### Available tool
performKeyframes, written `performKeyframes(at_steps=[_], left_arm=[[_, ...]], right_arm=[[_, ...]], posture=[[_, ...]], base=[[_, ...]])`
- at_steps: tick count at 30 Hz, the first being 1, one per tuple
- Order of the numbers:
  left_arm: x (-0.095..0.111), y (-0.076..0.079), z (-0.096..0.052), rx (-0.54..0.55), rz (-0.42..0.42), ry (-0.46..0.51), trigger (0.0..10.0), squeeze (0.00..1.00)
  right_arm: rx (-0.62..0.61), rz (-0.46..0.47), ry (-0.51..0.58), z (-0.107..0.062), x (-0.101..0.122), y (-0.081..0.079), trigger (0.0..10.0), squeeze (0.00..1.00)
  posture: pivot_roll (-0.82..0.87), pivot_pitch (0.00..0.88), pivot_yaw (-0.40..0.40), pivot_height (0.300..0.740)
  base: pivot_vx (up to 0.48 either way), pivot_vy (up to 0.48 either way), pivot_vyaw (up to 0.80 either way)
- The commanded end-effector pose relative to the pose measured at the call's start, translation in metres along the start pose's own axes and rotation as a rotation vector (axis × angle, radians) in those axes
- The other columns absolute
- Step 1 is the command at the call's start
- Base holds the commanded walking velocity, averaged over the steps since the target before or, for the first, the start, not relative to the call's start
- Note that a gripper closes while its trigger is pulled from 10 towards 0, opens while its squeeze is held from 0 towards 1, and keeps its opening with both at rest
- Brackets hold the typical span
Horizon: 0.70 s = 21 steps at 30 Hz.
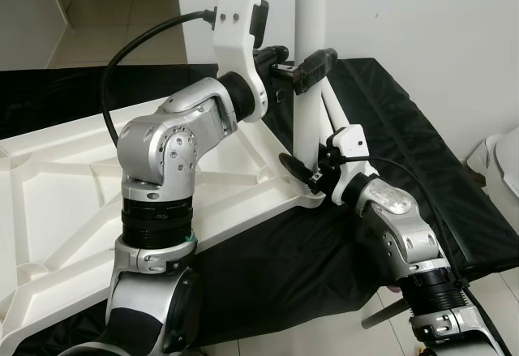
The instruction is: Building children table
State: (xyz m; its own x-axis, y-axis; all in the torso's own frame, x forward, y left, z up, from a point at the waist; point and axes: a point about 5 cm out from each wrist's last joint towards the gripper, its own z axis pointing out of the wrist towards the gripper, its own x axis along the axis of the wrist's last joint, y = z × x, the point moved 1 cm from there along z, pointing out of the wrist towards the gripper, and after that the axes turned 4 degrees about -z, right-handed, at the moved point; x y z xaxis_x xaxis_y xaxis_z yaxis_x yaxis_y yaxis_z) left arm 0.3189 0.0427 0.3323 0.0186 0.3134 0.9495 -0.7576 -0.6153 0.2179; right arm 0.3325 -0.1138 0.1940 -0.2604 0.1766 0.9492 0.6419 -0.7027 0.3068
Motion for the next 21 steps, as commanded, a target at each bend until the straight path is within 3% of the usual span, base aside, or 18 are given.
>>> performKeyframes(at_steps=[1,7,9,11,12,14,15,21], left_arm=[[0.005,0.008,0.002,-0.030,0.011,0.009,10.0,0.00],[0.004,0.012,0.002,-0.039,0.013,0.008,10.0,0.00],[0.004,0.013,0.002,-0.036,0.025,0.019,4.3,0.00],[0.004,0.014,0.002,-0.035,0.026,0.021,4.3,0.00],[0.004,0.014,0.002,-0.033,0.027,0.022,2.8,0.00],[0.004,0.014,0.002,-0.033,0.027,0.022,2.8,0.00],[0.004,0.015,0.003,-0.032,0.027,0.025,0.0,0.00],[0.005,0.018,0.004,-0.047,0.041,0.033,0.0,0.00]], right_arm=[[0.010,-0.007,0.025,0.002,0.008,0.001,10.0,0.00],[0.003,0.004,0.031,0.003,0.012,0.001,10.0,0.00],[-0.008,0.009,0.034,0.002,0.013,0.003,10.0,0.00],[-0.011,0.010,0.034,0.002,0.013,0.003,10.0,0.00],[-0.015,0.012,0.035,0.001,0.013,0.004,10.0,0.00],[-0.015,0.012,0.035,0.001,0.013,0.004,10.0,0.00],[-0.020,0.011,0.037,0.001,0.014,0.005,10.0,0.00],[-0.032,0.015,0.042,0.000,0.016,0.006,10.0,0.00]], posture=[[0.02,0.069,-0.031,0.740],[0.01,0.082,-0.024,0.740],[0.01,0.088,-0.020,0.740],[0.01,0.088,-0.020,0.740],[0.01,0.088,-0.020,0.740],[0.01,0.088,-0.020,0.740],[0.01,0.091,-0.016,0.740],[0.00,0.097,-0.012,0.740]], base=[[0.000,0.000,0.00],[0.000,0.000,0.00],[0.000,0.000,0.00],[0.000,0.000,0.00],[0.000,0.000,0.00],[0.000,0.000,0.00],[0.000,0.000,0.00],[0.000,0.000,0.00]])
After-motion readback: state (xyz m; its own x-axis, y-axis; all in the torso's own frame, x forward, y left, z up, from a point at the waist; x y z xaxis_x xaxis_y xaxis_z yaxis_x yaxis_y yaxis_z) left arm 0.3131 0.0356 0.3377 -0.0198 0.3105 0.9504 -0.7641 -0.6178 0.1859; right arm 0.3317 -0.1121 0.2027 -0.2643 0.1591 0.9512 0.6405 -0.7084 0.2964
